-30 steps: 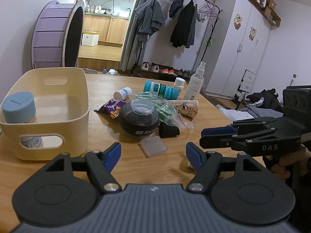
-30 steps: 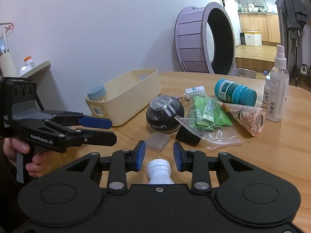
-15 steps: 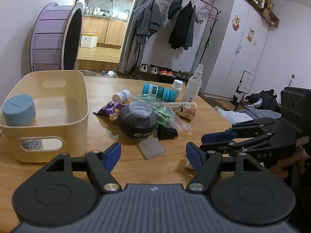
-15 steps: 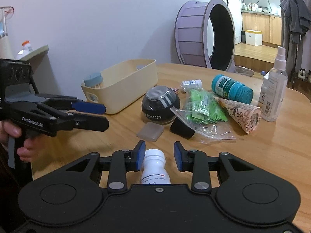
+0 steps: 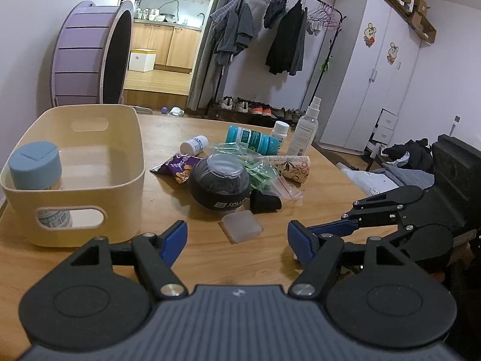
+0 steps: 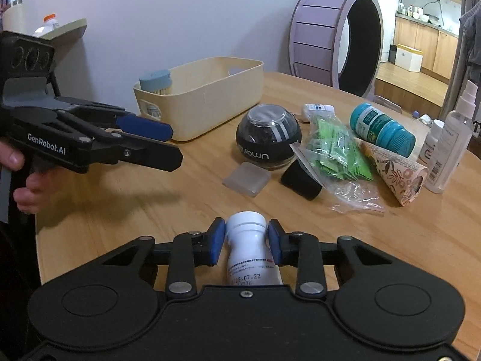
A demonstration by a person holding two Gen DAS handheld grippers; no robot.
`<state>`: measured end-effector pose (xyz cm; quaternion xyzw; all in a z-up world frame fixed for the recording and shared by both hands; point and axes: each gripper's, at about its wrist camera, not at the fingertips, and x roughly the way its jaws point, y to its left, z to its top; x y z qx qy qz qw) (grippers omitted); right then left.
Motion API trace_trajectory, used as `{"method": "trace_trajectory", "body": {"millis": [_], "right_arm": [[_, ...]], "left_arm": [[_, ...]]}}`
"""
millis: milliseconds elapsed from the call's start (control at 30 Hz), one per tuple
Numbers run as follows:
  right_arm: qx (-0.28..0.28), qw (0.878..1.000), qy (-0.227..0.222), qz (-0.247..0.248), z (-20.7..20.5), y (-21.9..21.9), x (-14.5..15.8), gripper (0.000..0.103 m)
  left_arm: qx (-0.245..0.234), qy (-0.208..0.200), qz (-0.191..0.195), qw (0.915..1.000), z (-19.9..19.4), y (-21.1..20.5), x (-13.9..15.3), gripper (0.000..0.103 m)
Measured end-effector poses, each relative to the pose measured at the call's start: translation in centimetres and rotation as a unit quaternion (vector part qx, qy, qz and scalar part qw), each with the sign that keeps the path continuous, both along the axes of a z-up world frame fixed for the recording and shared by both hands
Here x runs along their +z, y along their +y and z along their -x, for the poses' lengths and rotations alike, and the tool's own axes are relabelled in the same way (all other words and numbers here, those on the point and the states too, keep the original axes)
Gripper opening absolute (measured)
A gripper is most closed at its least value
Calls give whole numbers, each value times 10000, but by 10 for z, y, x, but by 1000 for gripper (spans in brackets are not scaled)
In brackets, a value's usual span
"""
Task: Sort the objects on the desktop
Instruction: 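Lift the white pill bottle with the right gripper toward the left gripper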
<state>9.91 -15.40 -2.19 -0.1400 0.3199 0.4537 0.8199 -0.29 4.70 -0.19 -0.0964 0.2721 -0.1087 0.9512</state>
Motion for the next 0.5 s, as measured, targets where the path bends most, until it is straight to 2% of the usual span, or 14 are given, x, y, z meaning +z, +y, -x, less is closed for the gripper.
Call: {"method": "trace_trajectory", "body": {"millis": [233,500], "right_arm": [[-152,9972,153,-719,-4,-16,15,32],[-265,9952,247,-906,-1,-33,16,32]], "left_arm": [[-74,-48,2,10000,1,-2,2,73],[-231,-112,13,9997,1,-7,3,73]]}}
